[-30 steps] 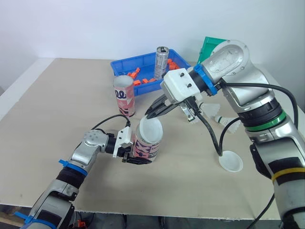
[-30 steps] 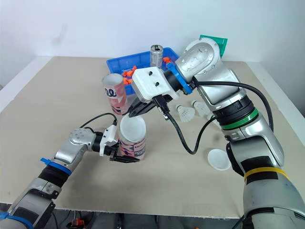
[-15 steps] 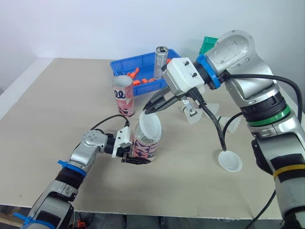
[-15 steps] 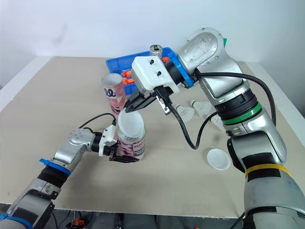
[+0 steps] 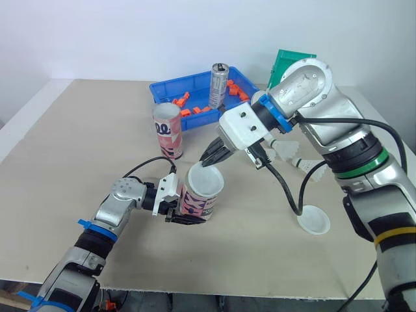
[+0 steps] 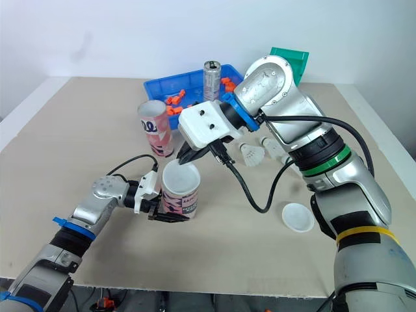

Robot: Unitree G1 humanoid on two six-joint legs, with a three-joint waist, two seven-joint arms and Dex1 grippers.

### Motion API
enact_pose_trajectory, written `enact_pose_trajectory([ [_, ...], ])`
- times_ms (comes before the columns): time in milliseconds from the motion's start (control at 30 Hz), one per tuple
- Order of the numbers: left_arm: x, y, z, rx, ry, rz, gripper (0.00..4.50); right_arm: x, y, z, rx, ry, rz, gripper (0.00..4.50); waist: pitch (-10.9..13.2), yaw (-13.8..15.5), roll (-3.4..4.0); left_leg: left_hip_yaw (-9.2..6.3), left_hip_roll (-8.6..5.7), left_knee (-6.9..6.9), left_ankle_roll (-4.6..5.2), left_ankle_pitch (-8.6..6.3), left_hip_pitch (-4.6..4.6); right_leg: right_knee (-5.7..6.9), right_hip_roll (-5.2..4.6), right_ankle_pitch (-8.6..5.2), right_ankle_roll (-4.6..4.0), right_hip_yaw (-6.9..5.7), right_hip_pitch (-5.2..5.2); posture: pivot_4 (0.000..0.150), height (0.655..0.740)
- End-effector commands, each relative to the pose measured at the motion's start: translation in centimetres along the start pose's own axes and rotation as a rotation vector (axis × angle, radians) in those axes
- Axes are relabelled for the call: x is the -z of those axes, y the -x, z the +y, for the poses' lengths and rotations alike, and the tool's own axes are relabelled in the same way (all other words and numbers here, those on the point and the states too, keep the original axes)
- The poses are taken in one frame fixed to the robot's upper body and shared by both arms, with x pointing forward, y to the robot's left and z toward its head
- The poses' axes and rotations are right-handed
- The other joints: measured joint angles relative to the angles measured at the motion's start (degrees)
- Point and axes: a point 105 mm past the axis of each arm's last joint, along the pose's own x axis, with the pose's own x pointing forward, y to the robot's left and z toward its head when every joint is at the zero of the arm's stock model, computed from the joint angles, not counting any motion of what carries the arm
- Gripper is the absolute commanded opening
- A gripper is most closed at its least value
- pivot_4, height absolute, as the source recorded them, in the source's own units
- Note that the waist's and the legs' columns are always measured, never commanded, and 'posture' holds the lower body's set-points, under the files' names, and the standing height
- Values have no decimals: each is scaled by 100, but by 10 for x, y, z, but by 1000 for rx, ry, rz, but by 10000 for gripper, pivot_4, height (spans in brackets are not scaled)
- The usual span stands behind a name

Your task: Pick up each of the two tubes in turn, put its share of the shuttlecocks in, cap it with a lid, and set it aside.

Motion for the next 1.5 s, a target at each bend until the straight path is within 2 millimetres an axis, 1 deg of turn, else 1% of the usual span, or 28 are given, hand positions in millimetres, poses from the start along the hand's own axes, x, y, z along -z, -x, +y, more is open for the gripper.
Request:
enact_pose_trajectory([
  [33,50,11,-16,-12,168,162,28434,4,-3,8,-53,54,47,2652,-1,1,-1,0,0,0,0,0,0,0,0,0,0,0,0,1500,7400],
  [167,50,11,-16,-14,169,160,28434,10,-8,8,-54,109,91,2652,-4,1,1,0,1,-1,0,0,1,0,2,-1,0,0,0,1500,7400],
  [233,50,12,-16,-16,170,159,28434,11,-11,6,-44,149,105,2652,-10,0,1,-1,3,-1,0,0,4,0,5,-1,0,0,1,1500,7400],
  [333,50,12,-16,-19,171,157,28434,10,-17,11,-67,192,102,2652,-27,-1,2,0,7,-1,0,0,8,0,8,1,-3,0,2,1500,7400],
  [367,50,12,-15,-20,171,157,28434,9,-19,13,-75,203,96,8048,-29,-2,3,1,9,-2,0,0,12,0,9,1,-4,0,3,1500,7400],
  [400,50,12,-15,-21,171,157,28434,8,-21,15,-83,209,86,9574,-32,-2,2,1,10,-3,0,0,13,0,10,1,-5,1,4,1500,7400],
  [433,50,13,-14,-23,171,156,28434,6,-24,16,-84,217,74,13564,-37,-2,3,2,11,-5,0,0,16,0,11,2,-7,1,5,1500,7400],
  [467,49,13,-14,-25,171,156,28434,4,-25,17,-78,224,66,18664,-39,-3,5,2,12,-6,0,0,20,0,11,0,-9,1,7,1500,7400],
  [533,49,13,-13,-28,171,154,28434,4,-26,18,-81,226,61,27464,-55,-3,6,5,12,-10,0,0,25,0,11,0,-11,3,8,1500,7400],
  [567,49,13,-13,-28,171,154,28434,2,-27,19,-81,217,48,33148,-63,-3,5,5,13,-12,0,0,31,0,12,-2,-14,3,11,1500,7400],
  [600,49,13,-13,-29,172,153,28434,0,-27,16,-61,187,22,36970,-71,-3,4,5,13,-14,0,-1,34,0,12,-3,-15,3,13,1500,7400],
  [667,49,14,-13,-30,173,152,28434,-6,-22,4,6,132,-34,36970,-87,-5,-4,7,15,-17,-1,-1,40,0,12,-5,-19,3,14,1500,7400],
  [700,49,14,-13,-30,173,151,28434,-9,-13,-7,61,91,-70,36970,-87,-20,-5,7,16,-18,-1,-1,42,1,13,-6,-21,3,15,1500,7400],
  [733,49,13,-13,-30,173,151,28434,-12,-6,-15,95,64,-94,36970,-87,-30,-5,10,18,-19,-1,-1,43,1,14,-4,-24,3,14,1500,7400],
  [767,49,13,-13,-29,173,150,28434,-17,5,-22,116,14,-141,36970,-85,-30,-5,11,20,-19,-1,-1,43,3,14,1,-32,4,12,1500,7400],
  [833,48,13,-12,-29,173,149,28434,-22,19,-27,130,-29,-188,36970,-84,-29,-6,10,20,-18,0,-1,36,5,14,4,-35,3,5,1500,7400],
  [900,48,13,-12,-29,173,149,28434,-21,23,-27,130,-40,-186,36970,-85,-29,-6,11,20,-18,0,-1,32,5,13,4,-35,4,2,1500,7400],
  [967,47,12,-11,-29,172,147,28434,-20,24,-25,120,-63,-202,31942,-87,-29,-9,11,20,-20,0,-3,33,4,13,-1,-35,4,1,1500,7400],
  [1000,47,12,-11,-28,172,146,28434,-21,23,-24,112,-70,-210,28304,-86,-30,-8,11,20,-23,0,-4,38,4,14,-4,-37,4,3,1500,7400],
  [1033,47,12,-11,-29,172,145,28434,-21,21,-20,97,-74,-217,23876,-86,-31,-8,12,20,-23,0,-4,38,4,14,-4,-37,3,2,1500,7400],
  [1100,47,11,-12,-29,172,143,28434,-21,15,-12,61,-73,-223,13217,-86,-30,-8,11,20,-25,1,-4,37,4,14,-2,-39,4,-1,1500,7400],
  [1133,47,11,-12,-30,172,142,28434,-22,12,-9,47,-73,-225,9234,-86,-31,-8,12,20,-24,0,-4,37,4,14,-2,-39,4,-1,1500,7400],
  [1167,47,11,-12,-30,172,142,28434,-21,10,-7,35,-73,-225,3744,-86,-33,-8,13,20,-24,1,-4,37,4,14,-2,-39,5,0,1500,7400],
  [1200,47,11,-12,-30,173,142,28434,-21,8,-5,23,-71,-223,1005,-86,-33,-8,15,20,-24,0,-4,37,4,13,-2,-39,7,-1,1500,7400],
  [1333,46,12,-12,-33,174,141,28434,-18,-3,2,-23,-67,-202,1005,-86,-33,-8,17,20,-25,1,-4,37,4,14,-2,-38,8,-5,1500,7400],
  [1500,46,13,-11,-39,174,140,28434,-4,-23,20,-132,-32,-99,1005,-86,-33,-8,18,20,-25,0,-4,36,4,14,-2,-38,8,-10,1500,7400],
])
